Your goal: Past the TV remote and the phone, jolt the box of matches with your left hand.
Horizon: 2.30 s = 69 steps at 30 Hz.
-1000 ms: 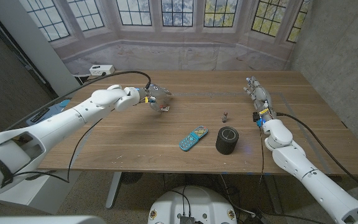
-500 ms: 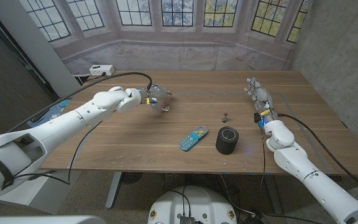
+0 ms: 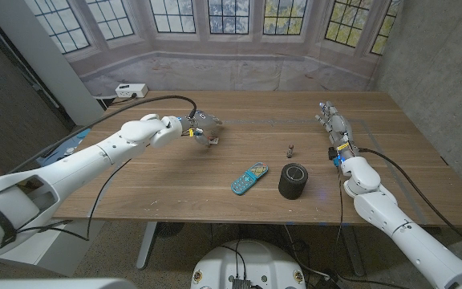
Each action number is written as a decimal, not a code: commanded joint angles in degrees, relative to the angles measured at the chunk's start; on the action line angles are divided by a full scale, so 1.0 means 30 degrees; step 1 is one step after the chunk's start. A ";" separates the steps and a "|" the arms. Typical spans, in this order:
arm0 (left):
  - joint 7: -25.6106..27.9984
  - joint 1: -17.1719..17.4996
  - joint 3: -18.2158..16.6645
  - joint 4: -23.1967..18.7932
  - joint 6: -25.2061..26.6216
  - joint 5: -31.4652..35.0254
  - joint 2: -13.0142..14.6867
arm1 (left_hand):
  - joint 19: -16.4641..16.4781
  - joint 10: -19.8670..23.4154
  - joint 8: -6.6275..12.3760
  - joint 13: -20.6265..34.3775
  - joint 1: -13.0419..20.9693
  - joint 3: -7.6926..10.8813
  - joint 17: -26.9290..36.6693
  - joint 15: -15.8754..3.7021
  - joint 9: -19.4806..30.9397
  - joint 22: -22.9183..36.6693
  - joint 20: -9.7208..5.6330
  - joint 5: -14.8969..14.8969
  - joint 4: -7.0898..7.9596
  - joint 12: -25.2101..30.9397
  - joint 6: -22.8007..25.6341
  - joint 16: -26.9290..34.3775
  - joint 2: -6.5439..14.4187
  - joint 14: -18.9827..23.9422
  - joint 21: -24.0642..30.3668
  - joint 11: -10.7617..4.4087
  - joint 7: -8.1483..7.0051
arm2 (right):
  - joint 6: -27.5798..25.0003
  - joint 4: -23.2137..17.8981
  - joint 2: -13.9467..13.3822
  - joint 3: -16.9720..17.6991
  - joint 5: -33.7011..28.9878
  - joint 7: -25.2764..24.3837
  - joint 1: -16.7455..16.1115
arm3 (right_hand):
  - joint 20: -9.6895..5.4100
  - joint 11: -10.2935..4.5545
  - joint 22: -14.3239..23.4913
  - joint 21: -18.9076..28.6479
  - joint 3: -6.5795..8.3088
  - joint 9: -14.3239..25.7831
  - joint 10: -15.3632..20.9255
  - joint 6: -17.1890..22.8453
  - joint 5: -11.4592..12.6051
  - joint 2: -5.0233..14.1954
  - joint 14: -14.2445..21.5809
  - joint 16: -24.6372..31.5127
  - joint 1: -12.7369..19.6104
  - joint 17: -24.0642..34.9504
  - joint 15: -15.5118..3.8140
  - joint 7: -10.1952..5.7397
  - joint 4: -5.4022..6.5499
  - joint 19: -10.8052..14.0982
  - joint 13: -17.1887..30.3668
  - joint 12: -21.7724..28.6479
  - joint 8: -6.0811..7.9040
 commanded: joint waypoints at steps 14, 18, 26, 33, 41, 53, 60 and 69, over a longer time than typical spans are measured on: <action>0.0237 0.0293 -0.0031 -0.0139 0.0215 0.0042 -0.0044 | 0.0272 0.0569 0.0471 0.0058 0.0586 -0.0158 0.0118 -0.0078 0.0342 0.0045 -0.0050 0.0101 -0.0020 -0.0022 0.0799 0.0056 0.0194 0.0391 0.0090 -0.0025 -0.0091 | -0.0048 -0.0273 -0.0119 0.0093 0.0143 0.0044 -0.0345 | -0.1251 0.0044 0.0052 0.0050 0.0232 0.0059 0.0140 0.0247 0.0060 -0.0101 0.0143 -0.0015 -0.0140 -0.0023 -0.0540 -0.0033 0.0021 0.0088 0.0023 -0.0005 -0.0035; 0.0255 0.0305 -0.0011 -0.0150 0.0228 0.0044 -0.0086 | 0.0358 0.0674 0.0596 0.0060 0.0633 -0.0182 0.0122 -0.0044 0.0422 0.0050 -0.0082 0.0105 -0.0021 -0.0025 0.1015 0.0082 0.0208 0.0526 0.0112 -0.0040 -0.0212 | -0.0018 -0.0291 -0.0141 0.0129 0.0165 0.0048 -0.0402 | -0.1249 0.0039 0.0052 0.0047 0.0251 0.0061 0.0146 0.0267 0.0059 -0.0102 0.0162 -0.0013 -0.0157 -0.0026 -0.0531 -0.0032 0.0032 0.0086 0.0023 -0.0006 -0.0032; 0.0271 0.0199 0.0047 -0.0073 0.0154 0.0059 -0.0174 | 0.0544 0.1035 0.0877 0.0066 0.0749 -0.0254 0.0128 -0.0167 0.0634 0.0062 -0.0129 0.0117 -0.0021 -0.0005 0.1445 0.0117 0.0242 0.0830 0.0155 -0.0166 -0.0273 | -0.0002 -0.0279 -0.0110 0.0162 0.0211 0.0023 -0.0455 | -0.1250 0.0018 0.0052 0.0056 0.0287 0.0066 0.0201 0.0314 0.0054 -0.0105 0.0181 -0.0013 -0.0208 -0.0029 -0.0531 -0.0018 0.0069 0.0123 0.0025 0.0007 -0.0024; 0.0398 0.0112 0.0038 -0.0014 0.0076 0.0022 -0.0197 | 0.0567 0.1061 0.0920 0.0070 0.0786 -0.0290 0.0133 -0.0190 0.0729 0.0068 -0.0113 0.0116 -0.0006 -0.0050 0.1428 0.0098 0.0270 0.0873 0.0150 -0.0145 -0.0285 | -0.0060 -0.0250 -0.0085 0.0120 0.0182 0.0014 -0.0392 | -0.1245 0.0051 0.0052 0.0057 0.0321 0.0070 0.0214 0.0340 0.0051 -0.0113 0.0213 -0.0010 -0.0242 -0.0034 -0.0528 -0.0012 0.0090 0.0139 0.0028 0.0005 -0.0022; 0.0535 0.0089 -0.0019 0.0075 0.0060 -0.0086 -0.0168 | 0.0581 0.1119 0.0983 0.0074 0.0835 -0.0332 0.0136 -0.0197 0.0842 0.0074 -0.0105 0.0119 0.0003 -0.0092 0.1435 0.0064 0.0303 0.0886 0.0140 -0.0137 -0.0352 | -0.0196 -0.0169 -0.0033 0.0001 0.0115 0.0036 -0.0170 | -0.1257 0.0052 0.0052 0.0061 0.0368 0.0075 0.0217 0.0375 0.0049 -0.0121 0.0224 -0.0018 -0.0285 -0.0042 -0.0534 -0.0035 0.0118 0.0170 0.0031 -0.0003 -0.0021; 0.0861 0.0131 -0.0230 -0.0010 0.0088 -0.0292 -0.0038 | 0.0635 0.1209 0.1092 0.0079 0.0892 -0.0391 0.0140 -0.0193 0.0989 0.0081 -0.0158 0.0121 0.0019 -0.0141 0.1510 0.0049 0.0349 0.0964 0.0141 -0.0123 -0.0353 | -0.0337 -0.0054 0.0052 -0.0165 -0.0008 0.0039 0.0166 | -0.1264 0.0069 0.0053 0.0061 0.0439 0.0081 0.0232 0.0410 0.0048 -0.0133 0.0250 -0.0028 -0.0319 -0.0057 -0.0530 -0.0032 0.0136 0.0192 0.0035 -0.0009 -0.0024; 0.0987 0.0252 -0.0345 -0.0180 0.0149 -0.0363 0.0061 | 0.0663 0.1312 0.1192 0.0082 0.0944 -0.0424 0.0142 -0.0200 0.1087 0.0085 -0.0142 0.0129 0.0020 -0.0157 0.1625 0.0033 0.0382 0.0998 0.0138 -0.0159 -0.0336 | -0.0360 -0.0071 0.0061 -0.0203 -0.0003 0.0053 0.0183 | -0.1266 0.0056 0.0053 0.0057 0.0467 0.0083 0.0237 0.0409 0.0045 -0.0143 0.0255 -0.0033 -0.0351 -0.0060 -0.0530 -0.0026 0.0155 0.0196 0.0036 -0.0012 -0.0032; 0.1045 0.0452 -0.0593 -0.0690 0.0223 -0.0536 0.0150 | 0.0682 0.1357 0.1240 0.0085 0.0982 -0.0468 0.0141 -0.0218 0.1185 0.0087 -0.0150 0.0133 0.0022 -0.0194 0.1610 0.0015 0.0395 0.1024 0.0132 -0.0145 -0.0378 | -0.0335 -0.0281 -0.0030 -0.0138 -0.0027 -0.0027 0.0035 | -0.1262 0.0066 0.0053 0.0052 0.0510 0.0086 0.0240 0.0430 0.0043 -0.0151 0.0256 -0.0043 -0.0386 -0.0066 -0.0528 -0.0054 0.0174 0.0201 0.0038 -0.0018 -0.0035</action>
